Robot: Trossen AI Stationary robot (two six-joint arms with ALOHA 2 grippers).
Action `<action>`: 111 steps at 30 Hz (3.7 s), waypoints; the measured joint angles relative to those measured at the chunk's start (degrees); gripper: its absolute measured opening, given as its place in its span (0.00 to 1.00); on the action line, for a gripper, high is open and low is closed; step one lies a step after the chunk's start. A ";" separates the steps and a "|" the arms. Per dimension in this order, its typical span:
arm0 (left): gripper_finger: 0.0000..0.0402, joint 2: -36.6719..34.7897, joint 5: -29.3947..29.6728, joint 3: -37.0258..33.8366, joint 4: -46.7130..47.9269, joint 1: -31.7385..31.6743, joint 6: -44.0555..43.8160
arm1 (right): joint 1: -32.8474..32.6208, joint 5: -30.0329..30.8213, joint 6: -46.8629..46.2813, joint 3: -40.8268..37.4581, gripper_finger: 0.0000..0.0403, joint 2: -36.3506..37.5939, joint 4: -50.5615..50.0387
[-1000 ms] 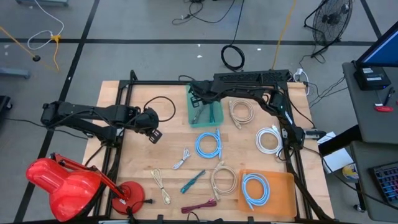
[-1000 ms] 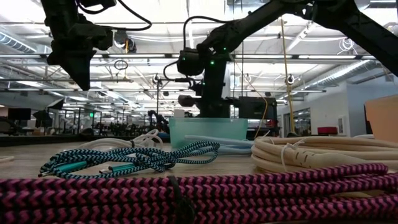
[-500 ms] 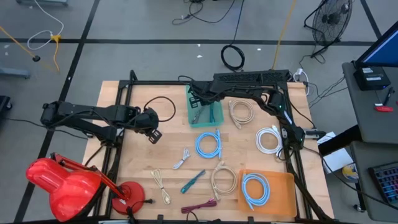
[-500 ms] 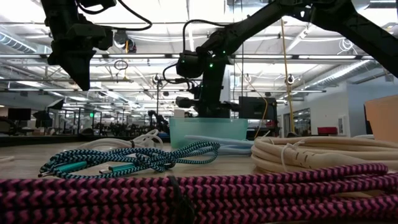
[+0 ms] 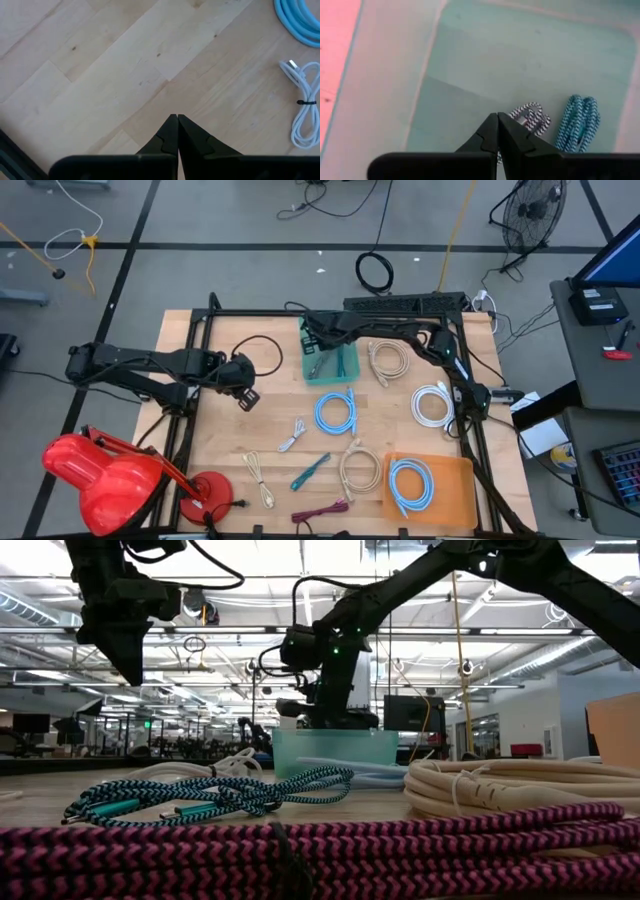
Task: Pick & Place USB Port
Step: Put the black charger cable into the blue bin, then put the pink charger cable into the blue bin
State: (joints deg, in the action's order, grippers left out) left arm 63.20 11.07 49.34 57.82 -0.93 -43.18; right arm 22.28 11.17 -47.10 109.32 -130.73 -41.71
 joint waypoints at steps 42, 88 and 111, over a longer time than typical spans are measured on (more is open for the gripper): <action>0.01 0.00 3.23 0.00 2.01 0.00 1.39 | -1.71 5.15 -2.79 -0.31 0.00 2.32 -10.10; 0.01 0.00 4.04 -0.02 3.52 0.00 1.98 | -1.75 -3.99 -0.30 -0.39 0.00 -0.70 5.19; 0.01 0.00 4.04 -0.02 3.29 0.01 2.06 | -3.30 -3.54 -0.18 -1.05 0.00 4.09 8.47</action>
State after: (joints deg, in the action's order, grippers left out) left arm 63.20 15.11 49.32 61.11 -0.92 -41.12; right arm 18.99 7.62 -47.29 108.27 -126.64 -33.24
